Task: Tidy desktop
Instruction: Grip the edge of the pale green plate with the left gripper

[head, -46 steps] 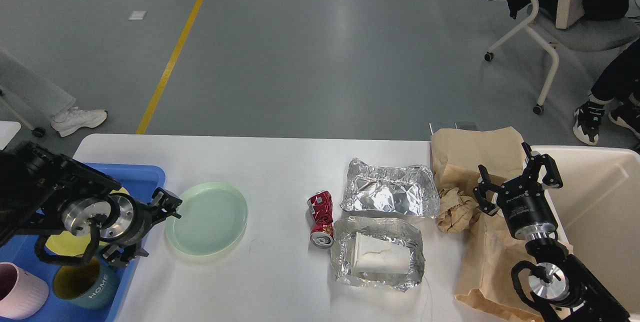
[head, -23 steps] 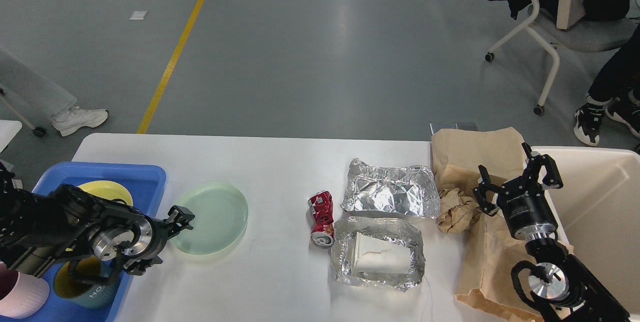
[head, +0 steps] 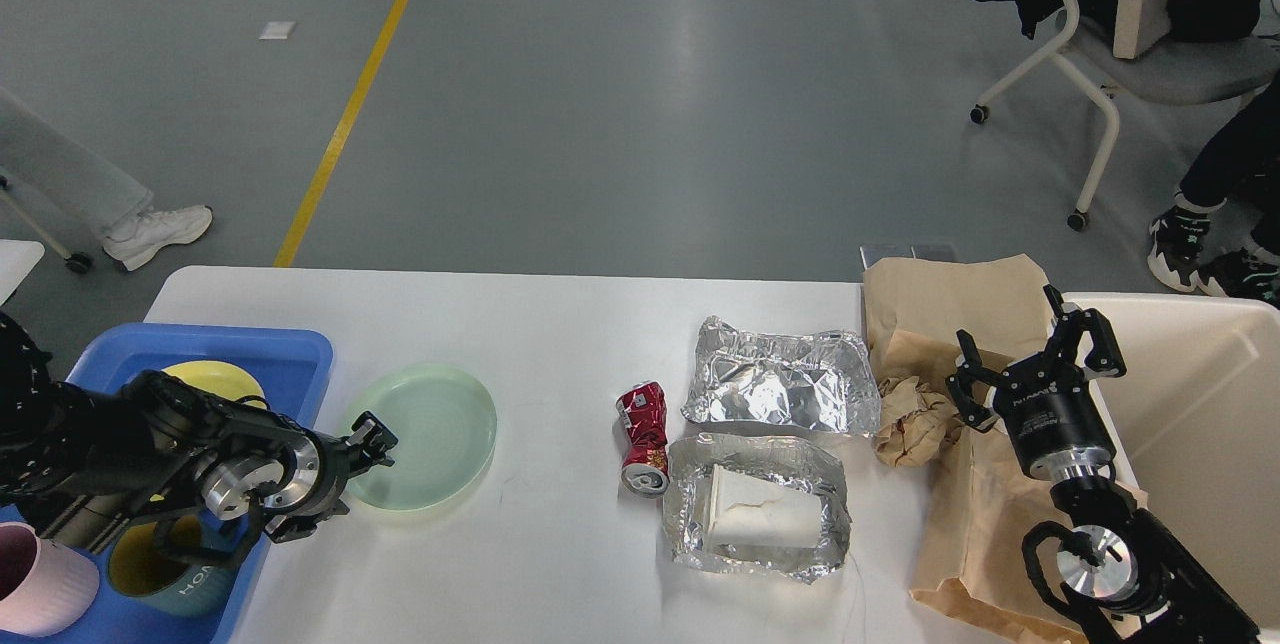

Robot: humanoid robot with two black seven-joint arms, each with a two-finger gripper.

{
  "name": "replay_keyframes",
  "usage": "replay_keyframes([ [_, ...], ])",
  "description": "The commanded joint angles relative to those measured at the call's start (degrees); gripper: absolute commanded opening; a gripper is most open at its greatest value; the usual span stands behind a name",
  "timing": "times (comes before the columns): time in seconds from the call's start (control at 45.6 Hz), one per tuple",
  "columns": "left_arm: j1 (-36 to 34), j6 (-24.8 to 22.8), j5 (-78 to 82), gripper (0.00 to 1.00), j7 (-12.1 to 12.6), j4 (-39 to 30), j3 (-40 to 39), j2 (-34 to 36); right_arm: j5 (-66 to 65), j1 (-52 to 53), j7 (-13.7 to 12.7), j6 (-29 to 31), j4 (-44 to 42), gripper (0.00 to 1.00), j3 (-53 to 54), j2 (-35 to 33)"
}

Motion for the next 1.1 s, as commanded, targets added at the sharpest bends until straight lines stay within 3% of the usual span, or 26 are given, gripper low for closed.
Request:
replay_keyframes([
  [0.0, 0.46, -0.03, -0.03, 0.54, 0.00, -0.01, -0.18, -0.02, 0.00, 0.00, 0.00, 0.00, -0.01, 1.00, 0.00, 0.00],
  [0.241, 0.46, -0.11, -0.03, 0.41, 0.18, 0.08, -0.71, 0.07, 0.00, 0.00, 0.00, 0.00, -0.01, 1.00, 0.00, 0.00],
  [0.482, 0.72, -0.11, -0.03, 0.40, 0.35, -0.01, -0.71, -0.02, 0.00, 0.00, 0.00, 0.00, -0.01, 1.00, 0.00, 0.00],
  [0.855, 1.51, -0.11, -0.03, 0.26, 0.35, -0.01, -0.80, 0.07, 0.00, 0.00, 0.00, 0.00, -0.01, 1.00, 0.00, 0.00],
  [1.074, 1.51, -0.29, -0.12, 0.11, 0.18, -0.01, -0.79, 0.07, 0.00, 0.00, 0.00, 0.00, -0.01, 1.00, 0.00, 0.00],
])
